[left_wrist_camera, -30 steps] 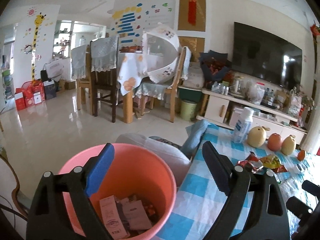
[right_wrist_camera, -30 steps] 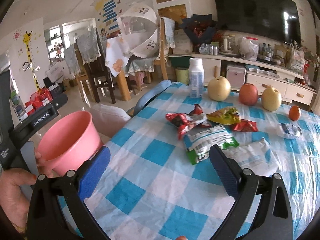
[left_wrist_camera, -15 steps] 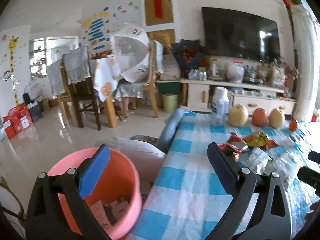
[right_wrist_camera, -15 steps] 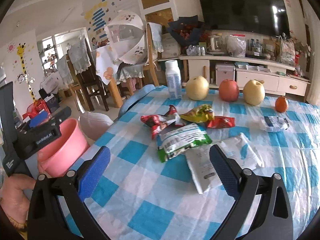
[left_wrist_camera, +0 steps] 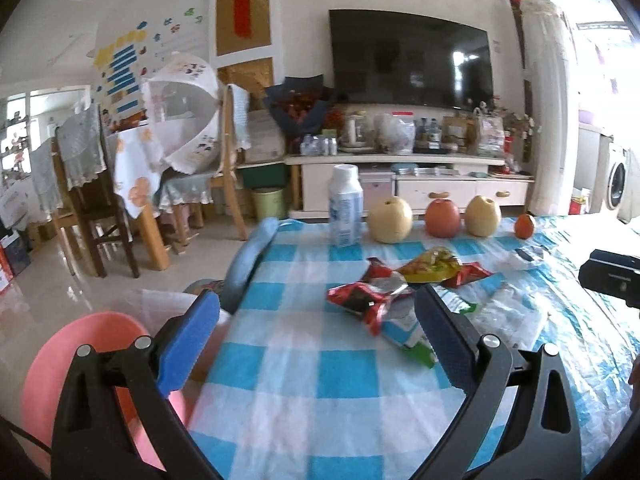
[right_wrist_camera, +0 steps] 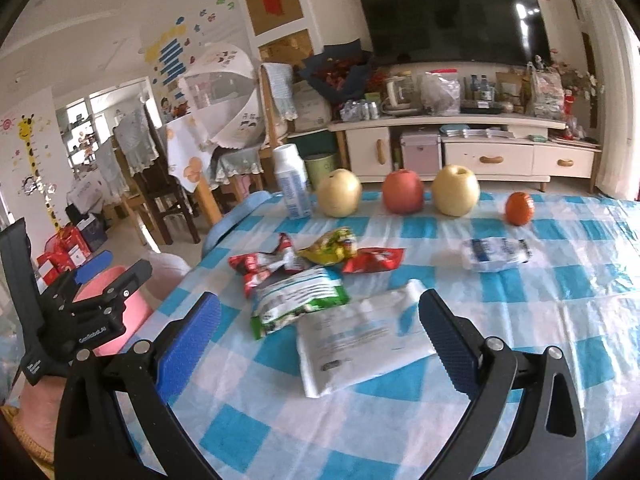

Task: Collect trash
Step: 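Reach the right tool to the crumpled white MAGIC bottle while the left tool approaches the green-white pouch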

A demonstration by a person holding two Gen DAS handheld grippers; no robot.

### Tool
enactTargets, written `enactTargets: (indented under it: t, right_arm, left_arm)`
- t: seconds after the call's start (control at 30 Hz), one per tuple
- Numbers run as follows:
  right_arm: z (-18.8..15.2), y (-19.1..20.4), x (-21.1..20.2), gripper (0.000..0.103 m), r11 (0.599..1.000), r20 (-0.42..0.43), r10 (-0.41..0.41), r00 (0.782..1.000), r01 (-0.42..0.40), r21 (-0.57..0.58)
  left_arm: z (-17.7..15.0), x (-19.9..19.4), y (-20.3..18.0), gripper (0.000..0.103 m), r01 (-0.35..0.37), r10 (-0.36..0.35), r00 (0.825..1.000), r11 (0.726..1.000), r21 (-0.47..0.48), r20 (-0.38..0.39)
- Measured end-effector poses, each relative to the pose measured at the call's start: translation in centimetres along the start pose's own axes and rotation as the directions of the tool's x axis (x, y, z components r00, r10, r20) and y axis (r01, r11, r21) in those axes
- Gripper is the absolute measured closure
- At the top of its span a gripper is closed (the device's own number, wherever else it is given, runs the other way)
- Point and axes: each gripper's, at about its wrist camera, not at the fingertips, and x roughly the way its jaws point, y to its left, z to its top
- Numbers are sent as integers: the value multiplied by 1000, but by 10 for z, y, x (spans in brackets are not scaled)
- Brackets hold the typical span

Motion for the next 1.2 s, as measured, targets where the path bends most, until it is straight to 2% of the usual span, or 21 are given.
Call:
enactTargets:
  t: [0.2,0.5,0.67,0.77,0.87,0.97,1.1,1.2]
  right_arm:
    - [4,-34,1,5,998,-11,-41,999,42,39]
    - [15,-101,15,5,984,-35,-88,996,92,155]
    - [13,-148,41,5,953,-115,-104,988,132,273]
    - [10,-172,55,5,920,-157,-51,986,108,376]
    - [11,-187,68,5,904,-175,-46,983,116,413]
    - [18,-195,79,5,910,-178,-60,982,127,394]
    - [28,-196,98,5,938,-212,-103,972,166,305]
    - [36,-183,117,5,966,-239,-146,960,190,175]
  left_arm:
    - [0,20,-24,5,38,-37,999,998,44,-30]
    - [-4,53,-59,5,94,-83,992,988,122,-92]
    - [-3,78,-60,5,168,-155,973,983,67,-172]
    - [-4,92,-68,5,210,-190,959,974,81,-209]
    - [-9,108,-74,5,231,-196,944,967,109,-267]
    - [-14,119,-79,5,256,-209,921,960,109,-328]
    - [-13,127,-79,6,266,-223,911,960,83,-346]
    - [-13,133,-81,6,256,-210,906,963,81,-367]
